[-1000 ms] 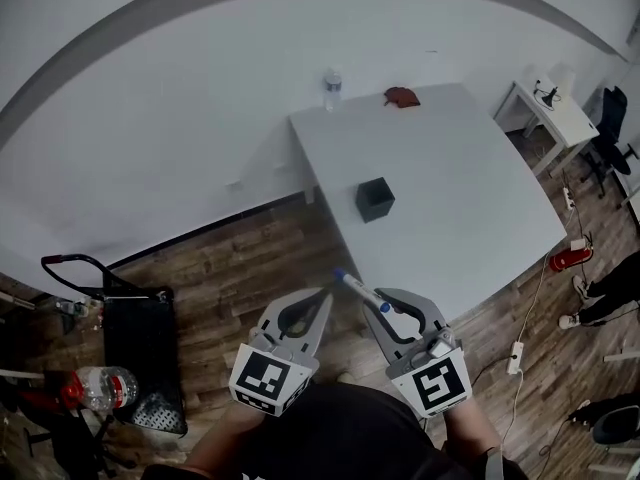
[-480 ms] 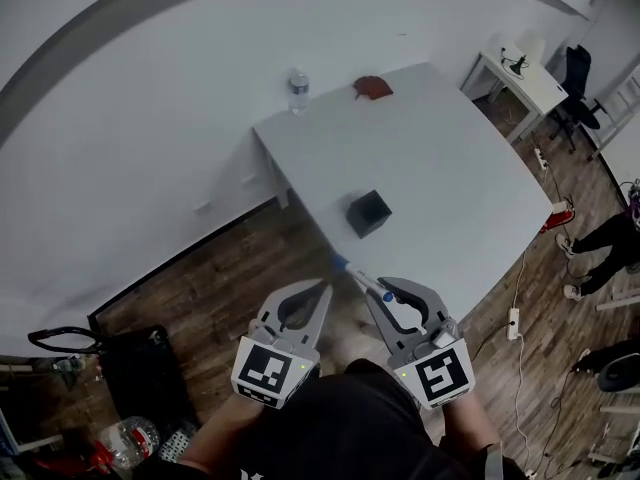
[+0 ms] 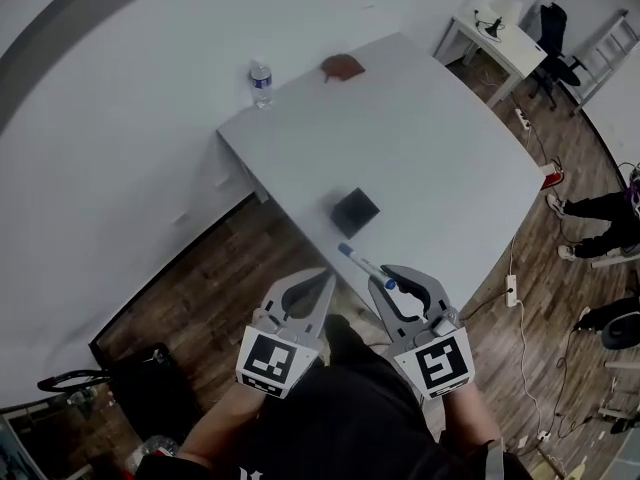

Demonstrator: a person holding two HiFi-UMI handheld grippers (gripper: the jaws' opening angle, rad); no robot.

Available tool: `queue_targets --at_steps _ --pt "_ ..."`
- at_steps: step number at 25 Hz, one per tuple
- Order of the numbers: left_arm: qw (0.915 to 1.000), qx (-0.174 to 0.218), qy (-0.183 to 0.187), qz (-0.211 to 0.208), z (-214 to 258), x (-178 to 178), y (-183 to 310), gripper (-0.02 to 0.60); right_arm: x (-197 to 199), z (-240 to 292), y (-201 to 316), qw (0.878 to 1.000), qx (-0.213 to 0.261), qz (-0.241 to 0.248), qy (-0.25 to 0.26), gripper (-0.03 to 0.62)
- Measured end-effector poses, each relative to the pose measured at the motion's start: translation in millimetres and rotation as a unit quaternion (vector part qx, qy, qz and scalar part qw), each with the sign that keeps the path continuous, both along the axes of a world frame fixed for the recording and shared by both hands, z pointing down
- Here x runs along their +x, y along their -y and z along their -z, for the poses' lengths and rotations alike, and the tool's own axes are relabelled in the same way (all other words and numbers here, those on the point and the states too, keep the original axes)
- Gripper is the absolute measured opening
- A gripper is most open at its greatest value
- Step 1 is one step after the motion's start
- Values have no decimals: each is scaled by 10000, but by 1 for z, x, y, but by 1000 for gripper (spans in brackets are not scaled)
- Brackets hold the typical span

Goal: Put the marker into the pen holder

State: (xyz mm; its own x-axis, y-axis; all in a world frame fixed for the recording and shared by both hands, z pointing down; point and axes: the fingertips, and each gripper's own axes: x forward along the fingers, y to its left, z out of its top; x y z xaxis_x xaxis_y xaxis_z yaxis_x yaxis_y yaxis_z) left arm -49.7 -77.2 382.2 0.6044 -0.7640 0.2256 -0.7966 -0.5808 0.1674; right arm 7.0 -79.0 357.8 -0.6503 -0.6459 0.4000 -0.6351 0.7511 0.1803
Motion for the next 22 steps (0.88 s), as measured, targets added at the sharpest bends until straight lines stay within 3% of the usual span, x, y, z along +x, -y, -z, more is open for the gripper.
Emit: queue_targets --at_steps 4,12,22 --pt "9999 -11 122 -59 -7 4 30 6 9 -19 33 9997 -173 -145 -93 80" --pt "9988 -346 316 -139 -44 13 87 6 13 -78 101 9961 -462 -121 -736 80" --pt "9954 -814 460 -211 -93 31 128 6 21 -163 139 9832 -1085 63 -1465 80"
